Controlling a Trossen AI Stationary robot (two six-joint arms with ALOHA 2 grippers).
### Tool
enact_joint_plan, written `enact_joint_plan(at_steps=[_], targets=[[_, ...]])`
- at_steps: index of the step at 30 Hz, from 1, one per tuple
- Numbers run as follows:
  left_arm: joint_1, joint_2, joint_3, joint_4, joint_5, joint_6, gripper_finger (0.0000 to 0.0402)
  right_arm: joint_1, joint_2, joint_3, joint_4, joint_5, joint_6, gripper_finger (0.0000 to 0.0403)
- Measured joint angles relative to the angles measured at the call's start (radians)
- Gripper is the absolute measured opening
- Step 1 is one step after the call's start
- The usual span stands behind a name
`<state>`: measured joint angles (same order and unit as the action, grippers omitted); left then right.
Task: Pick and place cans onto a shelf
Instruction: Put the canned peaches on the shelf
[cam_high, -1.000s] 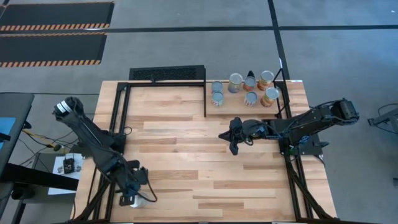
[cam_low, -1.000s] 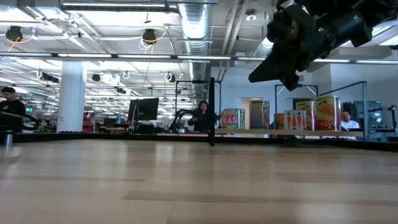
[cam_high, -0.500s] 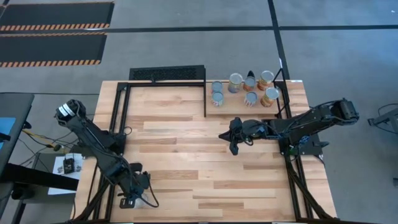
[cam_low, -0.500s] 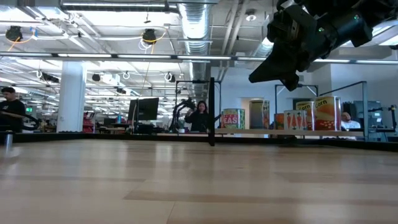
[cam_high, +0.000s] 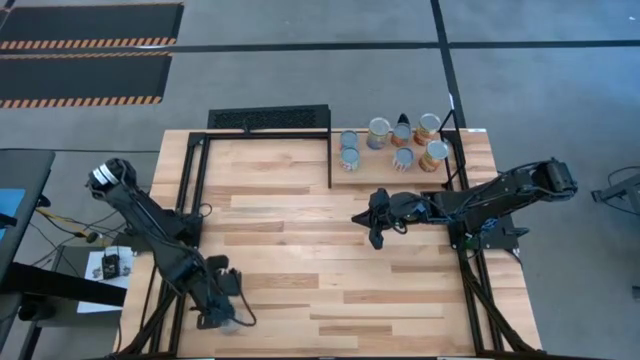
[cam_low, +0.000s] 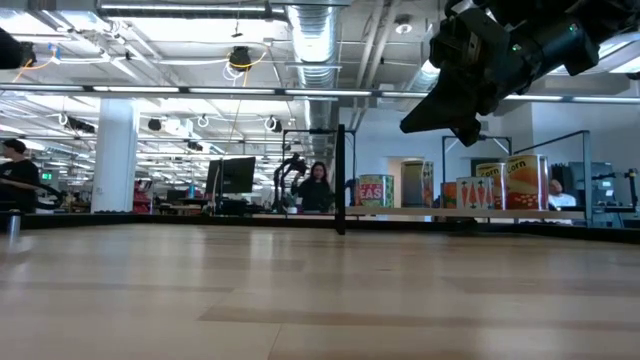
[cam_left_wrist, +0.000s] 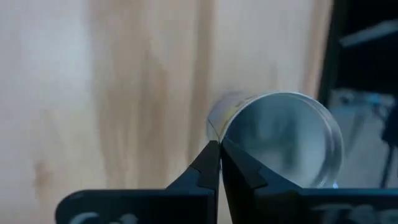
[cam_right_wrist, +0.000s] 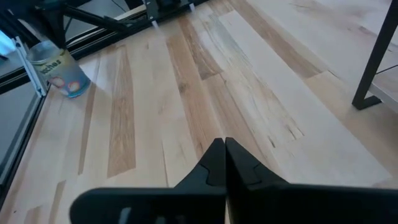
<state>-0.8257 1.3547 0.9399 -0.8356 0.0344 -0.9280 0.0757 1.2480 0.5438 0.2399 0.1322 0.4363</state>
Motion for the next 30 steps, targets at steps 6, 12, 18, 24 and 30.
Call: enact_joint_plan(at_steps=[6, 12, 18, 24, 30], targets=[[0.068, -0.054, -0.002, -0.002, -0.086, -0.082, 0.0, 0.0, 0.0, 0.0, 0.0, 0.0, 0.004, 0.0007], [0.213, -0.089, -0.001, 0.004, -0.109, -0.08, 0.0, 0.01, 0.0, 0.0, 0.0, 0.0, 0.015, 0.0007], [0.396, -0.091, -0.001, 0.065, -0.095, 0.007, 0.0, 0.029, 0.0, 0.0, 0.0, 0.0, 0.035, 0.0007], [0.617, -0.081, 0.002, 0.235, -0.159, 0.053, 0.0, 0.029, 0.0, 0.0, 0.034, 0.002, 0.06, 0.0006], [0.766, 0.023, 0.002, 0.393, -0.095, 0.114, 0.0, 0.029, -0.002, 0.001, 0.051, 0.026, 0.057, 0.0004]])
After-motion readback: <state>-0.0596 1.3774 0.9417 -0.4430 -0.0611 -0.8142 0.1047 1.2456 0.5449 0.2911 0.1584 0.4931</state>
